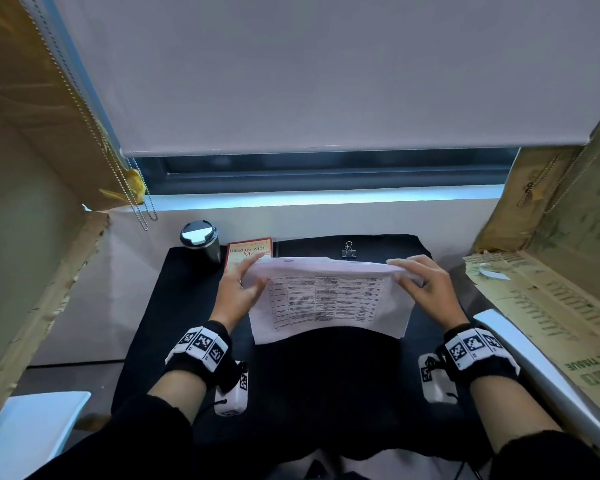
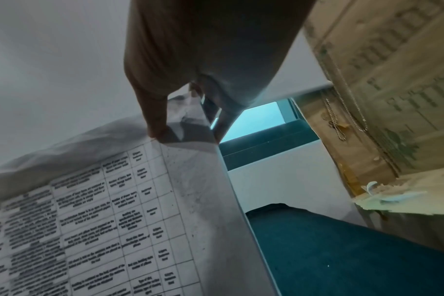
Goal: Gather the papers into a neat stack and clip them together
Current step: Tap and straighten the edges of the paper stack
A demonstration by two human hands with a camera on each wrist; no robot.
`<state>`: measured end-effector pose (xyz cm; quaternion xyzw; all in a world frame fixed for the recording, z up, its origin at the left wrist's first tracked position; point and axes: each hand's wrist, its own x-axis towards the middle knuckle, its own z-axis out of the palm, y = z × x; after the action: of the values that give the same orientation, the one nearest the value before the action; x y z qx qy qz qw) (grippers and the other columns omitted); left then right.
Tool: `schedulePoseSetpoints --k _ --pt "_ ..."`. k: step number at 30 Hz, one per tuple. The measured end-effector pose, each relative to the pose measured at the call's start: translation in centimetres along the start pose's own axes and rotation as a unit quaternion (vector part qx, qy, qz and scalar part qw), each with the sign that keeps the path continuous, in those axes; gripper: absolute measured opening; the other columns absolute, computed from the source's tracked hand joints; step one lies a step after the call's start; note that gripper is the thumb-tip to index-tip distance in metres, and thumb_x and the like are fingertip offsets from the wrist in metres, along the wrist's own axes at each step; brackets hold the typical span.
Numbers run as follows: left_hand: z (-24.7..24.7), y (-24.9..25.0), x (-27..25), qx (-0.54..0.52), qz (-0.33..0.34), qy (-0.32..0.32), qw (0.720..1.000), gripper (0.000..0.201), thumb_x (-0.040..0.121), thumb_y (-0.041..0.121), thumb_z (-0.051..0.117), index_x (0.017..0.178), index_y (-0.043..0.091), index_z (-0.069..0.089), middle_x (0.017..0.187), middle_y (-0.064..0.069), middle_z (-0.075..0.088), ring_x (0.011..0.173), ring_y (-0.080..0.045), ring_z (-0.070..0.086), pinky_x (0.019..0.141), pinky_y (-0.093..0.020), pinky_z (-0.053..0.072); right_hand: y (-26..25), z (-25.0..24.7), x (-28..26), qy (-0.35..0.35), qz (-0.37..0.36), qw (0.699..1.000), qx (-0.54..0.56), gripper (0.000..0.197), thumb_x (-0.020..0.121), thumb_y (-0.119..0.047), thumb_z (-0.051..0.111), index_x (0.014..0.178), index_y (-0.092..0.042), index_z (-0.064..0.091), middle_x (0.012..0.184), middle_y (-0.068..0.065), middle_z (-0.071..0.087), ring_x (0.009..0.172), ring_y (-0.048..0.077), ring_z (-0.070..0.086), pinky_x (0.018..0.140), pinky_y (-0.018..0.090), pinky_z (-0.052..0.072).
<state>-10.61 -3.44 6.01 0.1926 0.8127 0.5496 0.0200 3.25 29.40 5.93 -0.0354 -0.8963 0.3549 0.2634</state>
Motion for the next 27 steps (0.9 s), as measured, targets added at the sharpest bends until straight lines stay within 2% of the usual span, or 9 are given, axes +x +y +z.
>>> schedulePoseSetpoints --k 4,7,9,12,16,19,21,24,27 --pt "-0.5 -0.3 -0.3 -0.071 -0.046 -0.002 0.996 0.038 0.073 0.027 0.076 0.105 0.044 0.066 0.119 -0.003 0.065 0.112 -0.028 0.062 0.097 -0.050 0.052 0.1 -0.2 -0.2 -0.001 0.003 1.000 0.022 0.024 0.084 -0.011 0.068 0.105 -0.023 0.071 0.101 0.000 0.061 0.097 0.018 0.060 0.083 0.029 0.049" --pt "-0.6 -0.4 -0.5 -0.133 -0.075 0.002 0.988 0.038 0.063 0.038 0.076 0.100 0.032 0.066 0.111 -0.011 0.067 0.099 -0.032 0.065 0.085 -0.044 0.058 -0.3 -0.3 -0.2 0.005 0.004 1.000 0.007 0.018 0.084 -0.009 0.067 0.095 -0.023 0.066 0.099 -0.002 0.060 0.094 0.018 0.059 0.080 0.031 0.048" --pt "-0.4 -0.5 -0.7 -0.158 -0.079 0.000 0.984 0.043 0.063 0.038 0.074 0.103 0.030 0.061 0.107 -0.013 0.066 0.096 -0.026 0.063 0.081 -0.038 0.056 -0.3 -0.2 -0.3 0.008 0.017 1.000 0.004 0.018 0.084 -0.012 0.067 0.088 -0.028 0.060 0.095 -0.004 0.059 0.089 0.018 0.058 0.077 0.035 0.048" --pt "0.2 -0.8 -1.0 -0.209 -0.097 -0.014 0.973 0.068 0.066 0.031 0.071 0.127 0.026 0.041 0.112 -0.011 0.062 0.097 -0.022 0.059 0.088 -0.042 0.051 -0.2 -0.2 -0.1 0.007 0.039 0.998 -0.044 0.030 0.080 -0.013 0.067 0.081 -0.037 0.050 0.088 -0.005 0.058 0.081 0.020 0.058 0.071 0.043 0.051" --pt "1.1 -1.4 -1.2 -0.219 -0.136 -0.043 0.965 0.053 0.087 0.006 0.065 0.133 0.015 0.041 0.104 -0.001 0.064 0.092 -0.012 0.061 0.077 -0.020 0.055 -0.7 -0.6 0.5 -0.031 0.069 0.991 -0.111 0.044 0.072 -0.009 0.064 0.109 -0.032 0.054 0.083 -0.006 0.056 0.077 0.019 0.056 0.067 0.033 0.047" --pt "1.3 -1.5 -1.3 -0.206 -0.152 -0.044 0.966 0.039 0.094 -0.004 0.054 0.125 0.017 0.046 0.104 0.000 0.064 0.092 -0.009 0.061 0.071 -0.014 0.054 -0.2 -0.1 0.7 0.026 0.134 0.990 0.023 0.049 0.067 0.006 0.063 0.105 -0.024 0.061 0.074 0.001 0.055 0.066 0.011 0.055 0.063 0.022 0.045" --pt "1.4 -1.5 -1.2 -0.202 -0.156 -0.039 0.966 0.037 0.094 -0.006 0.053 0.118 0.022 0.048 0.102 -0.002 0.063 0.094 -0.014 0.059 0.082 -0.024 0.053 0.3 1.0 0.4 0.082 0.232 0.949 0.197 0.046 0.064 0.014 0.061 0.093 -0.021 0.063 0.076 0.002 0.061 0.063 0.002 0.056 0.062 0.017 0.046" --pt "1.5 -1.2 -1.2 -0.210 -0.166 -0.042 0.963 0.028 0.096 -0.001 0.051 0.116 0.019 0.053 0.103 -0.004 0.066 0.097 -0.020 0.061 0.091 -0.036 0.051 0.7 3.1 -0.2 0.110 0.342 0.880 0.310 0.031 0.069 0.019 0.055 0.072 -0.011 0.062 0.058 -0.006 0.067 0.068 0.015 0.057 0.057 0.020 0.048" --pt "1.2 -0.8 -1.0 -0.228 -0.155 -0.036 0.961 0.030 0.099 0.011 0.050 0.128 0.008 0.051 0.111 -0.006 0.068 0.104 -0.023 0.063 0.085 -0.031 0.053 -0.3 3.3 0.3 0.109 0.335 0.885 0.306 0.030 0.072 0.020 0.051 0.070 -0.008 0.062 0.067 0.003 0.063 0.071 0.021 0.055 0.058 0.024 0.048"
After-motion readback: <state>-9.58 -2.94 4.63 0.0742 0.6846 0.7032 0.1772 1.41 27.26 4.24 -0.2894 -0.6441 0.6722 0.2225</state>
